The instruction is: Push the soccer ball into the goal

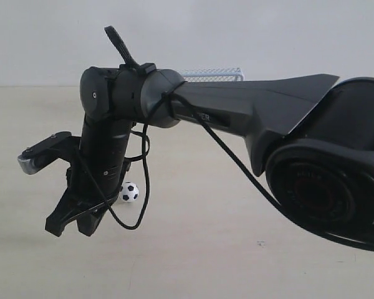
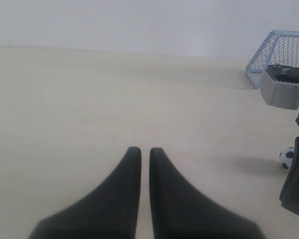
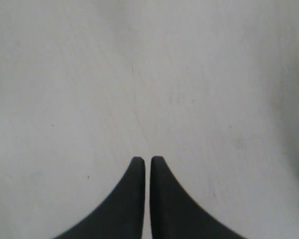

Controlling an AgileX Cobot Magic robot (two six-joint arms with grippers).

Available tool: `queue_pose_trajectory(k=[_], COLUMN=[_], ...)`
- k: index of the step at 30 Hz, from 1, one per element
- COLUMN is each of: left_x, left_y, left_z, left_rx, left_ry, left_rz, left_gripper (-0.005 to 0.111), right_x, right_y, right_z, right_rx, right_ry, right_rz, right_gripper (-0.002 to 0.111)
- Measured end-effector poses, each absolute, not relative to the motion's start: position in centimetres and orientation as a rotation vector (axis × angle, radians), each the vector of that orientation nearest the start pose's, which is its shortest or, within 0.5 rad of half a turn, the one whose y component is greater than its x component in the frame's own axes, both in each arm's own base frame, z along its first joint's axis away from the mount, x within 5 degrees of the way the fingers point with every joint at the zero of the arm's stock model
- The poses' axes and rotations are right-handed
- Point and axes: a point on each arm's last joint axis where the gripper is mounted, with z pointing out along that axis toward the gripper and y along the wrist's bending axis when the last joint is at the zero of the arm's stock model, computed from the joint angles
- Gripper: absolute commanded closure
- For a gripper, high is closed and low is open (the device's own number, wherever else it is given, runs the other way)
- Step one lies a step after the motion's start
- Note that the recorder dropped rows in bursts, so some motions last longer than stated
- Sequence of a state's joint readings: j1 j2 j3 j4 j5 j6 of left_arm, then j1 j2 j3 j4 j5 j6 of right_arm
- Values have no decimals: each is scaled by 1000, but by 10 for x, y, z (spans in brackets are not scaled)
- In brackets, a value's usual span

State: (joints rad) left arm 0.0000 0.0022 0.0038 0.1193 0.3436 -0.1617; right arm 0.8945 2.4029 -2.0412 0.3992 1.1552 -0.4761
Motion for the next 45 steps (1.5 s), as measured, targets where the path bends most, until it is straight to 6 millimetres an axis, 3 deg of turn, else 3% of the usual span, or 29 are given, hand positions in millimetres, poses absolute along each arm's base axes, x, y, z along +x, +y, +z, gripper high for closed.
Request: queue_pose_trajectory(k=[10, 14, 20, 28, 36, 45], left_x=[54, 54, 54, 54, 54, 54], left_y=[4, 4, 4, 4, 4, 4], left_z=[181, 181, 181, 181, 181, 181], left_rx=[-73, -73, -73, -73, -73, -73], left_ry=[1829, 1829, 1829, 1829, 1829, 1829], left_rz=[2, 2, 2, 2, 2, 2], left_gripper=[100, 100, 100, 100, 100, 100], right_x=[281, 298, 308, 292, 299, 304], right_y=[408, 396, 388, 401, 396, 397], right_z=[158, 158, 156, 160, 156, 151], right_rx=[-1813, -1744, -1709, -1759, -1750, -1687], right_ry=[2426, 2457, 2495, 2437, 2465, 2474], right_rz=[837, 835, 716, 864, 696, 657], right_gripper=[108, 108, 108, 108, 108, 108])
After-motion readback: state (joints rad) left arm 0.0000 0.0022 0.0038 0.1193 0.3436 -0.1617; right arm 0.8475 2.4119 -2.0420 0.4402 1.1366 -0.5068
